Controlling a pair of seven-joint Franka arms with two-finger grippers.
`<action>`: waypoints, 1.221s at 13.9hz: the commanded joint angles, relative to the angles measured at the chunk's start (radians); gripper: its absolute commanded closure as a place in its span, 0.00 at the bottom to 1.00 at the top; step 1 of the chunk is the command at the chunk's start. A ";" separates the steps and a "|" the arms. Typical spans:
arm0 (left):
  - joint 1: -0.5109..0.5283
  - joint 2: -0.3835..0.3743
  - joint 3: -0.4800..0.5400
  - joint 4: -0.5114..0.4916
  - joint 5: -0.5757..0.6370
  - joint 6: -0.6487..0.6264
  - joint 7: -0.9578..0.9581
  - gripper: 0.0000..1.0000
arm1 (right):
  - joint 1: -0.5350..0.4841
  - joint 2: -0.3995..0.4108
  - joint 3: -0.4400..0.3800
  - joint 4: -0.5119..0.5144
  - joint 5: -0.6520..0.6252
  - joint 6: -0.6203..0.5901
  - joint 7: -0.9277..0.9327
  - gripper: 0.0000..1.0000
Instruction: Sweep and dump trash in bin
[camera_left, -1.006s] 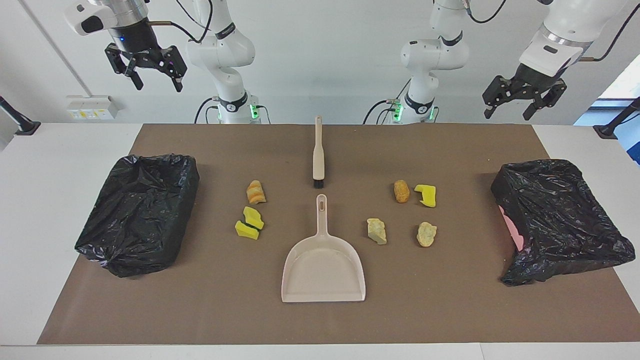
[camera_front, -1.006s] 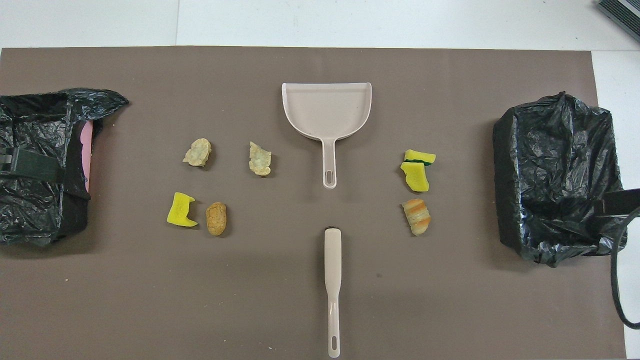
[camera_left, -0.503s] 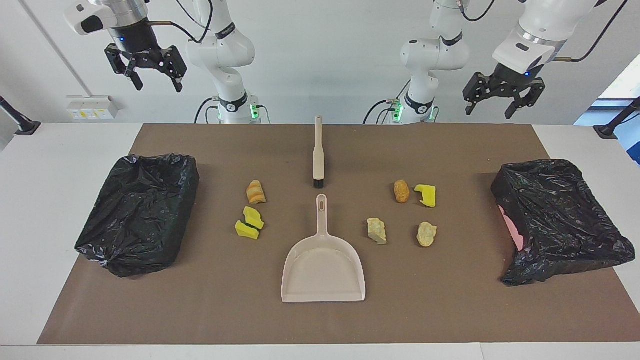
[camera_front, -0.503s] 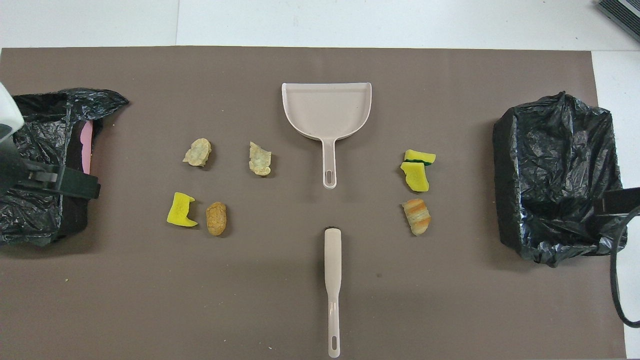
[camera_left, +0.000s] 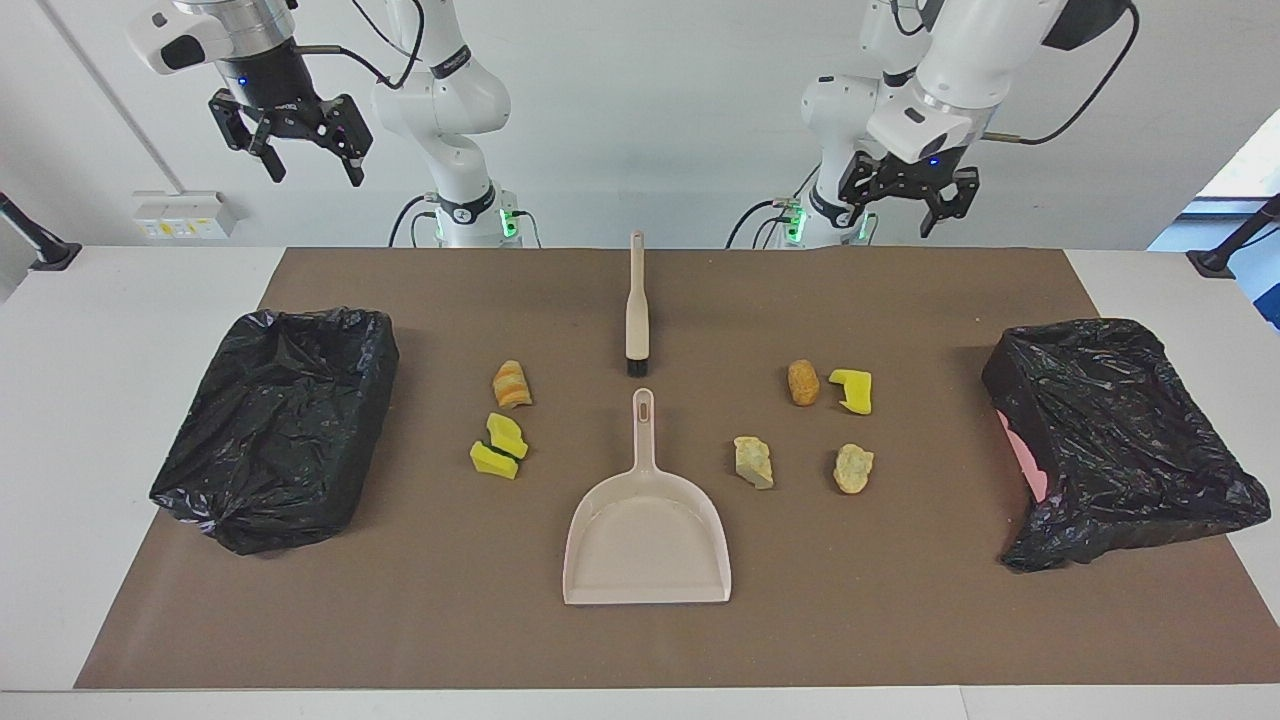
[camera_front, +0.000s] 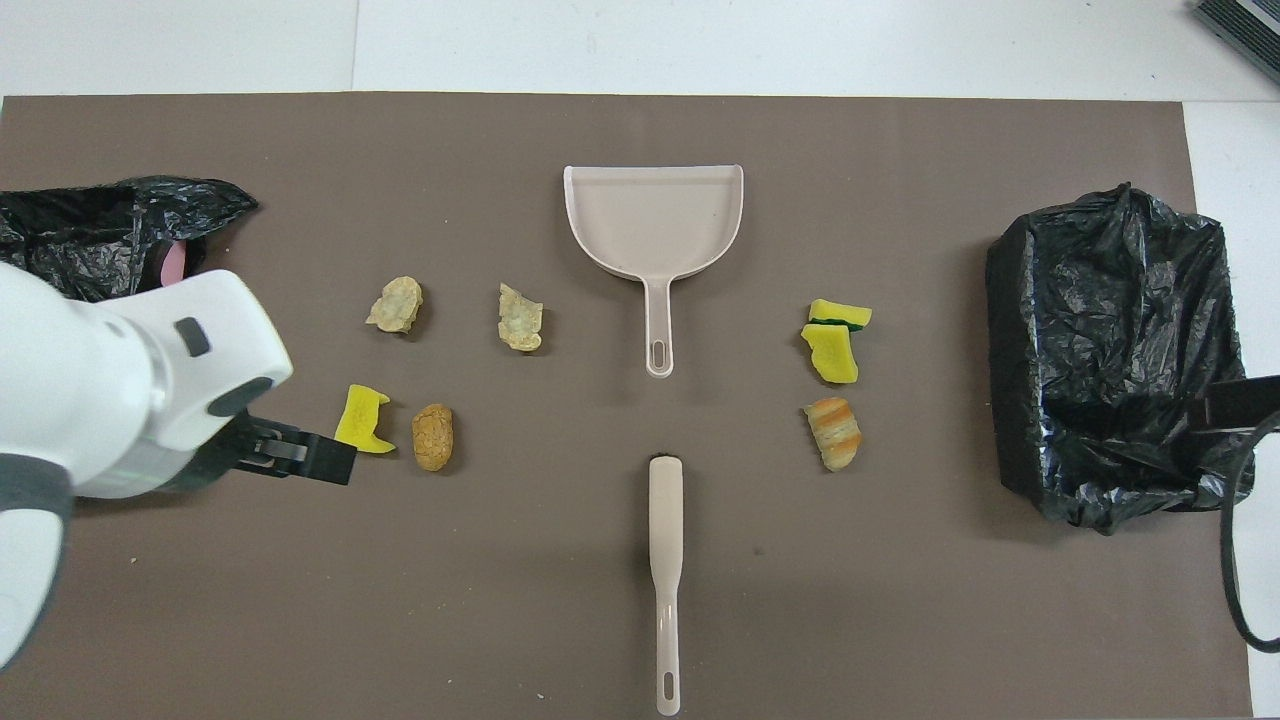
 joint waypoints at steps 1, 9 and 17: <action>-0.137 -0.053 0.013 -0.177 -0.001 0.143 -0.128 0.00 | -0.013 -0.013 0.000 -0.023 0.020 0.008 -0.023 0.00; -0.407 -0.075 0.010 -0.386 -0.015 0.359 -0.319 0.00 | -0.020 -0.024 -0.015 -0.062 0.019 -0.015 -0.027 0.00; -0.634 0.206 0.010 -0.384 -0.050 0.632 -0.632 0.00 | -0.028 -0.021 -0.015 -0.064 0.012 -0.020 -0.029 0.00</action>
